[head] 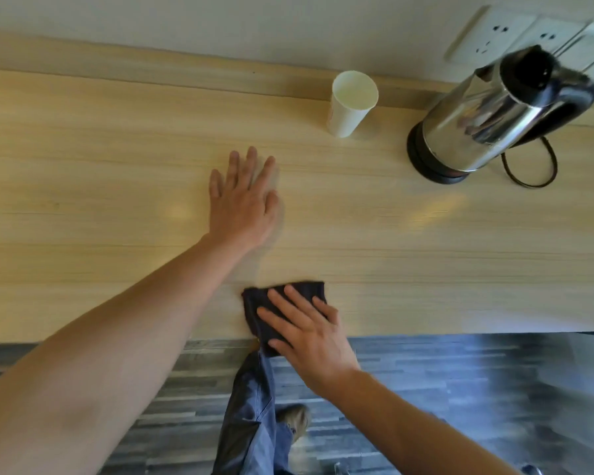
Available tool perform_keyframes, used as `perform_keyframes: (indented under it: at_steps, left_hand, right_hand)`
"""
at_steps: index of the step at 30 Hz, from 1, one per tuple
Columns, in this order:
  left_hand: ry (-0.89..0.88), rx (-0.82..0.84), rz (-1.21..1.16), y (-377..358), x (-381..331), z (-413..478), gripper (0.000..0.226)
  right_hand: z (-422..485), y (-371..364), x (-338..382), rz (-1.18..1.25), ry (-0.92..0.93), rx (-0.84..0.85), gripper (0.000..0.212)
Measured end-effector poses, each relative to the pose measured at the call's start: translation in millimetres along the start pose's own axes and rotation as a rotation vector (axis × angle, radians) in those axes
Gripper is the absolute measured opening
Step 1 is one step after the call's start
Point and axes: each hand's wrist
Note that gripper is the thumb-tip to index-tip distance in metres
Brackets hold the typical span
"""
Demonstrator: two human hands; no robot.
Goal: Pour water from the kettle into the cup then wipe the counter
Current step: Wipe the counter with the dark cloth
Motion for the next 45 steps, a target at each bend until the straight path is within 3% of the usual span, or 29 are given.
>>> perform_keyframes:
  at_steps: [3, 6, 8, 12, 14, 17, 20, 22, 33, 45]
  left_hand:
    - [0.034, 0.004, 0.013, -5.4, -7.2, -0.6, 0.063]
    - [0.048, 0.007, 0.027, -5.8, -9.2, 0.4, 0.064]
    - [0.052, 0.013, 0.034, -7.1, -9.2, 1.0, 0.064]
    - [0.058, 0.025, 0.012, -10.2, -9.4, 2.2, 0.064]
    - [0.057, 0.04, 0.03, -12.2, -8.1, 3.7, 0.065]
    - [0.055, 0.043, 0.047, -13.8, -6.5, 5.4, 0.064]
    - [0.048, 0.043, 0.045, -14.2, -6.2, 4.9, 0.064]
    - [0.044, 0.04, 0.044, -13.9, -5.8, 4.7, 0.064]
    - [0.063, 0.021, 0.081, -10.7, -8.2, 5.3, 0.065]
    - [0.023, -0.031, 0.029, -9.5, -27.8, -29.4, 0.063]
  right_hand:
    - [-18.9, 20.1, 0.9, 0.393, 0.0, -0.004, 0.039]
    - [-23.7, 65.5, -5.2, 1.152, -0.303, -0.015, 0.031]
    - [-17.6, 91.7, -20.1, 1.32, -0.447, -0.128, 0.034]
    - [20.6, 146.5, -69.6, 1.145, -0.422, -0.289, 0.039]
    - [51.8, 171.2, -94.8, 0.961, -0.335, -0.278, 0.037]
    - [103.1, 176.8, -132.5, 0.641, -0.248, -0.167, 0.045]
    - [141.5, 152.4, -162.5, 0.186, -0.225, 0.119, 0.056]
    - [154.2, 137.3, -171.9, 0.022, -0.195, 0.188, 0.062]
    - [139.4, 99.4, -165.7, -0.112, -0.206, 0.062, 0.063]
    - [20.5, 49.8, -99.5, -0.088, -0.222, 0.061, 0.065]
Point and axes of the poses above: each hand's wrist, its own z-axis towards the middle knuckle, its own y-axis out of the back of the hand, x = y × z, and after that the axes turned 11 degrees about y, right-handed
